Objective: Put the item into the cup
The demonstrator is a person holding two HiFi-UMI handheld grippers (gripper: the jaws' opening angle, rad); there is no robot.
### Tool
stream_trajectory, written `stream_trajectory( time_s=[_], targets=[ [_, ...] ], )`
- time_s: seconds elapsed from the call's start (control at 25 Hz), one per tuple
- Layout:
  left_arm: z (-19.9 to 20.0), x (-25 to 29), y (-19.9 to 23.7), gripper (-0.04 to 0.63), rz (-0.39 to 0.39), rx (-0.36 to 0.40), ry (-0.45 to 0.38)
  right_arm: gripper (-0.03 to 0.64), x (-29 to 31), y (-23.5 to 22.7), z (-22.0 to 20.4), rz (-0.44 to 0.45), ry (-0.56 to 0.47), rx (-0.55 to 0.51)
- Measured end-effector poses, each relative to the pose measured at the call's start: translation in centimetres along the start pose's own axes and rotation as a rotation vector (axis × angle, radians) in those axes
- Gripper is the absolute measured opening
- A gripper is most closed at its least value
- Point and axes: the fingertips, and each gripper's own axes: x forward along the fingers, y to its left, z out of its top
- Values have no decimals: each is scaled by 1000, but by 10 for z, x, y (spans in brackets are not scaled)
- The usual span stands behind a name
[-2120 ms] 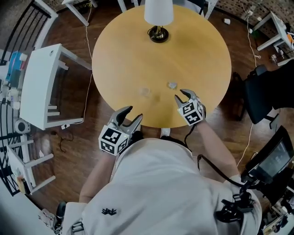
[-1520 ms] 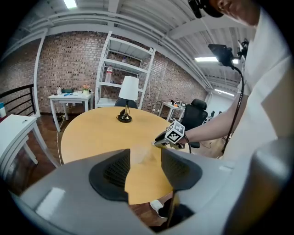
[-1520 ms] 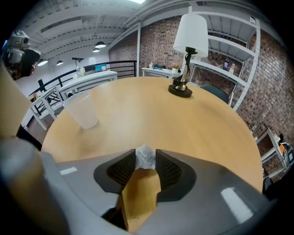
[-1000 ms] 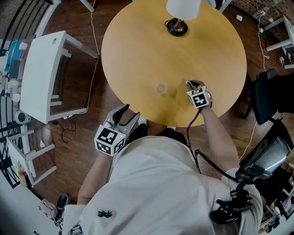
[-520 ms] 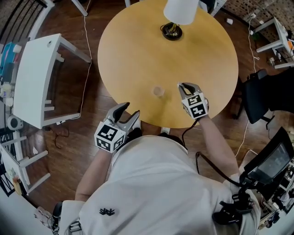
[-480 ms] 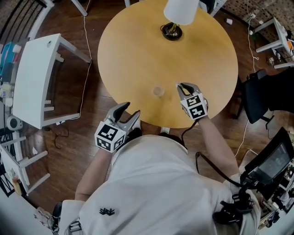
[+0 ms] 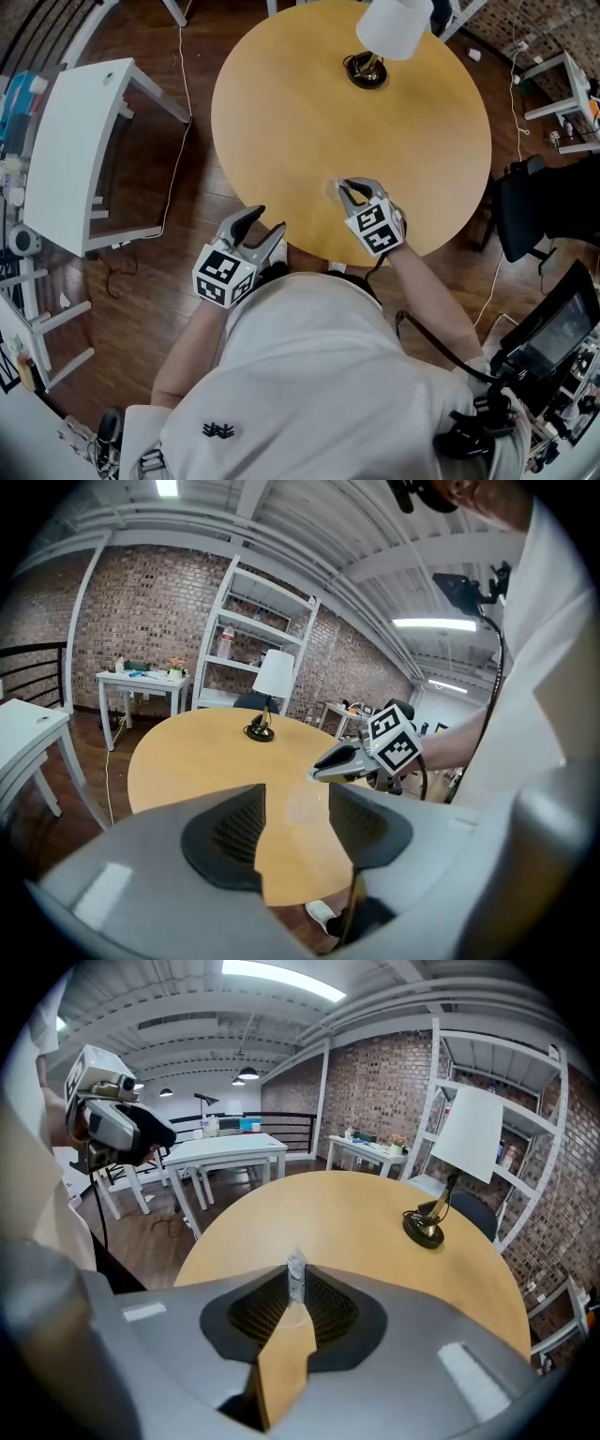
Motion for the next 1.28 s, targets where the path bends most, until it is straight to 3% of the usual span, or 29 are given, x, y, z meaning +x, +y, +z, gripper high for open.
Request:
stream_trajectory(
  time_s=[0.4, 0.6, 1.28],
  targets=[
    [-8, -15, 16, 181, 9, -13, 10, 63, 29, 9, -22, 24, 82, 12],
    [-8, -19, 16, 181, 12, -15, 11, 104, 32, 11, -26, 30, 88, 14],
    [-2, -15, 22, 181, -3, -10, 12, 78, 29, 5, -21, 3, 79, 23]
  ],
)
